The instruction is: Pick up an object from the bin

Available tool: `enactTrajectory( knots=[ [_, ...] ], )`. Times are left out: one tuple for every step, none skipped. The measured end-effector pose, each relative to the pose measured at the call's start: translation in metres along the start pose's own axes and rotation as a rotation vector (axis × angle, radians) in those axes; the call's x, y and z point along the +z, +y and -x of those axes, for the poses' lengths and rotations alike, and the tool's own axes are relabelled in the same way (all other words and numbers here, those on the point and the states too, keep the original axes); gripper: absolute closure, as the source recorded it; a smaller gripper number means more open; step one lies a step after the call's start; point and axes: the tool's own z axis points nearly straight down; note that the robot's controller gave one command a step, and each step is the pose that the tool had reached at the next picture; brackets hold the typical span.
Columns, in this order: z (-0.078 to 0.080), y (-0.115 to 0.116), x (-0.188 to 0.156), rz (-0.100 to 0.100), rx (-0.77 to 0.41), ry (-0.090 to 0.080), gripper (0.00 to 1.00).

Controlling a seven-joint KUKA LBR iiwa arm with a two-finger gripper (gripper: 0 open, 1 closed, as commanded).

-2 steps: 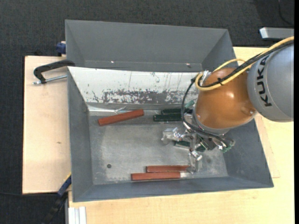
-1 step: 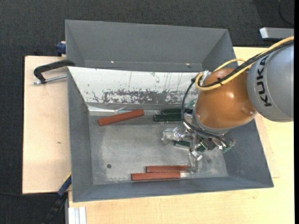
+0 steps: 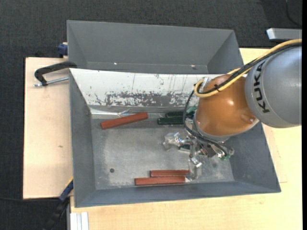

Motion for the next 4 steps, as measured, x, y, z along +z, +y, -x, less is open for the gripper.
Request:
enactTrajectory(
  knots=[
    [-0.002,0.007,0.026,0.001,0.084,0.001,1.00],
    [-0.002,0.007,0.026,0.001,0.084,0.001,1.00],
    [-0.001,0.008,-0.018,0.005,0.053,0.006,1.00],
    [0.020,-0.023,-0.104,0.001,0.110,-0.001,0.00]
  ],
)
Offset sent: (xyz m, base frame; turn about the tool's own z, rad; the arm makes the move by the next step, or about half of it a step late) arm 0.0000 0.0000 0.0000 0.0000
